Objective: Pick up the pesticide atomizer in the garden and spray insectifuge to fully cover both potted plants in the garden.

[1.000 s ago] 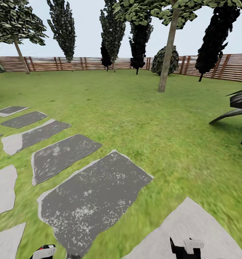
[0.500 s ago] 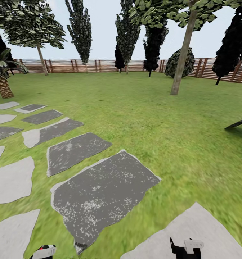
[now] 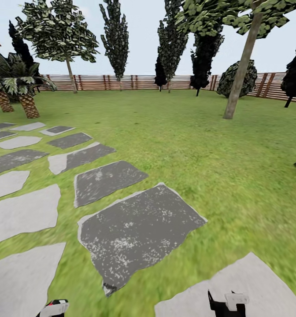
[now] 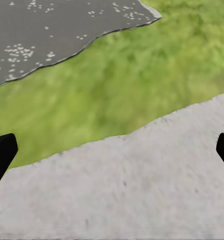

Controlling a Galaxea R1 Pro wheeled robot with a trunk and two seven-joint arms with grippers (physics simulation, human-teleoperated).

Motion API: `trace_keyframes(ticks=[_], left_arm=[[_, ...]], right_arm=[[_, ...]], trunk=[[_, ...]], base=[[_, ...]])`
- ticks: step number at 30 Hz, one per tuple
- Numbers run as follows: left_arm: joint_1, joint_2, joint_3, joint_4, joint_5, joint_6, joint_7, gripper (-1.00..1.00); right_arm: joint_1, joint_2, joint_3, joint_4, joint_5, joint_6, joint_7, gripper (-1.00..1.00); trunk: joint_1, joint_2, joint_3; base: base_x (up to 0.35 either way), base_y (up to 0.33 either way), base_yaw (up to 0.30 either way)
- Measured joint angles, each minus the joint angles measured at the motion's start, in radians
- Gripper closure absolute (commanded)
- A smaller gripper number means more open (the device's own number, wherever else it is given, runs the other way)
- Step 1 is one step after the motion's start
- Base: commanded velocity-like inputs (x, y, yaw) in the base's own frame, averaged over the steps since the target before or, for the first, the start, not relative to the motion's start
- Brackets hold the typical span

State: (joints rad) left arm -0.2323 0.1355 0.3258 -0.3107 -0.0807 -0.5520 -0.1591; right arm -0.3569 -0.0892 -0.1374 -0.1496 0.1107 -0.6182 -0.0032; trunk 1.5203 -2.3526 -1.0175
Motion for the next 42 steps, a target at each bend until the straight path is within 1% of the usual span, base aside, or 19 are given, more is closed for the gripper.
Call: trace_keyframes(ticks=[3, 8, 18, 25, 42], left_arm=[[0.000, 0.000, 0.000, 0.000, 0.000, 0.000, 0.000, 1.00], [0.000, 0.000, 0.000, 0.000, 0.000, 0.000, 0.000, 1.00], [0.000, 0.000, 0.000, -0.001, 0.001, 0.000, 0.000, 1.00], [0.000, 0.000, 0.000, -0.001, 0.001, 0.000, 0.000, 1.00], [0.000, -0.001, 0.000, 0.000, 0.001, 0.000, 0.000, 1.00]], right_arm=[[0.000, 0.000, 0.000, 0.000, 0.000, 0.000, 0.000, -1.00], [0.000, 0.000, 0.001, 0.000, 0.001, 0.000, 0.000, -1.00], [0.000, 0.000, 0.001, 0.000, 0.001, 0.001, 0.000, -1.00], [0.000, 0.000, 0.002, 0.000, 0.001, 0.001, 0.000, -1.00], [0.000, 0.000, 0.001, -0.003, 0.001, 0.001, -0.001, -1.00]], trunk=[[0.000, 0.000, 0.000], [0.000, 0.000, 0.000], [0.000, 0.000, 0.000], [-0.001, 0.000, 0.000], [-0.001, 0.000, 0.000]], base=[[-0.332, 0.000, 0.100], [-0.331, 0.074, 0.247], [-0.259, 0.215, 0.277], [-0.049, 0.241, 0.279], [-0.001, 0.010, 0.279]])
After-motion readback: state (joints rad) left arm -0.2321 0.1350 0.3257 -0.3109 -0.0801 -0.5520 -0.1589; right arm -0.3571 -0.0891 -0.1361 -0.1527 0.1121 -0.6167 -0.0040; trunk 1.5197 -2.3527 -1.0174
